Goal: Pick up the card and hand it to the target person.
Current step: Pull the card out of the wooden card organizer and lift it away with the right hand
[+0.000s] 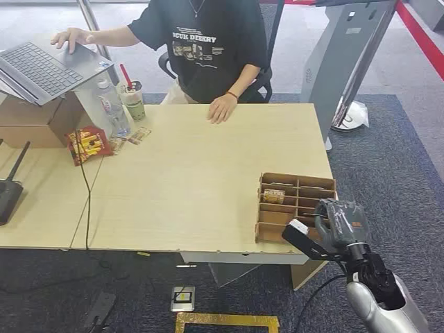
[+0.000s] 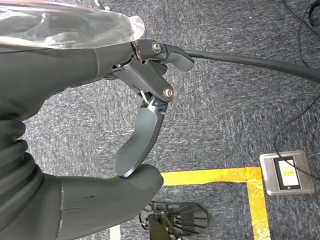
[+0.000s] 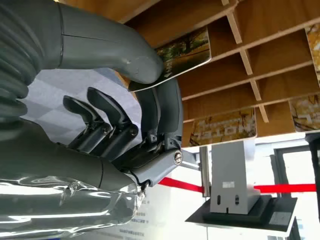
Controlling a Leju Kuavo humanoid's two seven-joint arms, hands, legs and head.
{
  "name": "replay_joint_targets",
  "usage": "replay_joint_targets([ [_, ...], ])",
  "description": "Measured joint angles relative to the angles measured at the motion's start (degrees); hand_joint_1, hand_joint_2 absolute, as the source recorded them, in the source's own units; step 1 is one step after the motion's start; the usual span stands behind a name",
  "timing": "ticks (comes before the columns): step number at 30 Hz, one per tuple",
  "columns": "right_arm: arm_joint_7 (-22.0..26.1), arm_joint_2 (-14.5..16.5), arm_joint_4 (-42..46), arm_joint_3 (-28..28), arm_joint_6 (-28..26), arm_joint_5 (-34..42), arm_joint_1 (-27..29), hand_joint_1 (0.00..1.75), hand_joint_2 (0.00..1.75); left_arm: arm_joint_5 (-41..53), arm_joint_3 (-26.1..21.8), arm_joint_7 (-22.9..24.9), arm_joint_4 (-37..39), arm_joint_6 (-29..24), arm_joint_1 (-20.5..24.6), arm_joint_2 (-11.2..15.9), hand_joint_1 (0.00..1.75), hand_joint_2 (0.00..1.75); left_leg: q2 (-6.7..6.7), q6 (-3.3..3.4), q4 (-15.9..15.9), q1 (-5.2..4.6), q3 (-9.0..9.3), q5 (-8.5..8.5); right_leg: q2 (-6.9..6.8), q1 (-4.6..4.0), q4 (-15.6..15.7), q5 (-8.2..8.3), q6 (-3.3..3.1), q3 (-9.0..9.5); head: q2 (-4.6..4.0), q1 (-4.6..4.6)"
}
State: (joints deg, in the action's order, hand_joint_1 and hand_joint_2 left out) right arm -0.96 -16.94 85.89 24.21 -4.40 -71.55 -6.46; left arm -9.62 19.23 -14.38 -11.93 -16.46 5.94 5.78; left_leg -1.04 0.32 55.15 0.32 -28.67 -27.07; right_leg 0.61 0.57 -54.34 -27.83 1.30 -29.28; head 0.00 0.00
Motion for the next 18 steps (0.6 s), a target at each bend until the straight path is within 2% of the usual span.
replay_joint_targets([
  [11,-1.65,-0.59,2.41,-1.64,-4.42,-1.71,0.27,1.75,1.75,-0.84,0.0,-0.24,0.0,-0.84,-0.06,-0.16,0.0,1.75,0.01,0.0,0.0,0.0,0.01,0.0,0.0,0.0,0.0,0.0,0.0,0.0,-0.01,0.0],
  [18,0.09,-2.06,9.09,-7.12,-7.96,1.96,2.73,1.75,1.75,-1.34,0.0,-0.59,0.0,-1.38,-0.52,-0.15,0.0,1.75,0.01,0.0,0.0,-0.01,0.0,0.0,-0.01,0.01,0.01,0.0,0.0,0.0,0.0,0.0],
])
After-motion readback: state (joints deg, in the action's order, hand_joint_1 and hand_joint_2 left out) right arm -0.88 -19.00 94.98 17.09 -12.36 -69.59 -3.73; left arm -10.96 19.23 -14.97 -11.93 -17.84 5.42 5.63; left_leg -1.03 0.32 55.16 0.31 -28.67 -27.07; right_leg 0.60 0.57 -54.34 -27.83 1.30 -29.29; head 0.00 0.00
